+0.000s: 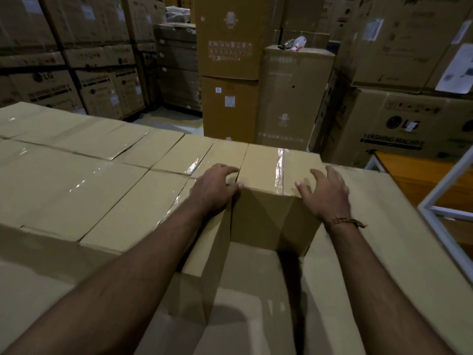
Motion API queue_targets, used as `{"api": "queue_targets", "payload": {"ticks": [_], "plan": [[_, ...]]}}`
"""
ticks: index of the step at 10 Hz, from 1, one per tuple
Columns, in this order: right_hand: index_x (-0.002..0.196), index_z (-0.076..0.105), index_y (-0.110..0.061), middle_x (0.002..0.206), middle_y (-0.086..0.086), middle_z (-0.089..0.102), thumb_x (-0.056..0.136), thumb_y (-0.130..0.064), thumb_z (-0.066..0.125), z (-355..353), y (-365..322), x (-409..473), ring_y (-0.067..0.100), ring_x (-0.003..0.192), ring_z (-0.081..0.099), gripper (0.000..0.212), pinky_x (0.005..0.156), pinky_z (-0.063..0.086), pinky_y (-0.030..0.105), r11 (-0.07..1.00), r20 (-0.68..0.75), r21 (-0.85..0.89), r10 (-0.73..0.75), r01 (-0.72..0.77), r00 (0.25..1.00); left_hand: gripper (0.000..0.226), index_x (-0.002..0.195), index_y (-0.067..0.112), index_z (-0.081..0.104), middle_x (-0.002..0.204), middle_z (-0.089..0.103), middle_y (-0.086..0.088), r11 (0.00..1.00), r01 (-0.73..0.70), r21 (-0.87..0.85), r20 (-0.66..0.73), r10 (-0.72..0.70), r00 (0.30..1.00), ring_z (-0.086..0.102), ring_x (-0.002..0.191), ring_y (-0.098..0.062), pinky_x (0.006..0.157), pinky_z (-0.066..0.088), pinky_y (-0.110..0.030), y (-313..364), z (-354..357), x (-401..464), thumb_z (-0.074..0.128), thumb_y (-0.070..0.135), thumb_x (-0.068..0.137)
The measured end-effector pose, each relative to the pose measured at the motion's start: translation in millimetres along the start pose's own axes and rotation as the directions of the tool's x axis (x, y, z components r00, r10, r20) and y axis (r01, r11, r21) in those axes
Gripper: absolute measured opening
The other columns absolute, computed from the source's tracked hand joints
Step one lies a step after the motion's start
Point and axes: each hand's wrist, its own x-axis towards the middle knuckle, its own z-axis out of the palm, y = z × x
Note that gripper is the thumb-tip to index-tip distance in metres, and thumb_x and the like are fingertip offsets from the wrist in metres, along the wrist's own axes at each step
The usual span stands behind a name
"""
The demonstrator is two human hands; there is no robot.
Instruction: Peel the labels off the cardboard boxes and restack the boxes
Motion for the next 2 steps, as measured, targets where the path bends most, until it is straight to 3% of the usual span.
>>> {"api": "queue_targets", "payload": {"ticks": [2], "plan": [[0.125,0.074,-0.018,0.123,0.010,0.071,0.101,-0.039,0.063,-24,-19,-48,0.032,0.121,0.058,0.033,0.105,0.044,0.049,0.988,-0.117,-0.045,-0.150,0.146,0.982,0.051,0.144,0.031,0.061,0.148,0.059,0.002,0.996,-0.082,0.034,-0.108,0.085,0.991,0.054,0.134,-0.020,0.107,0.050,-0.048,17,-22,-53,0.069,0.047,0.097]]}}
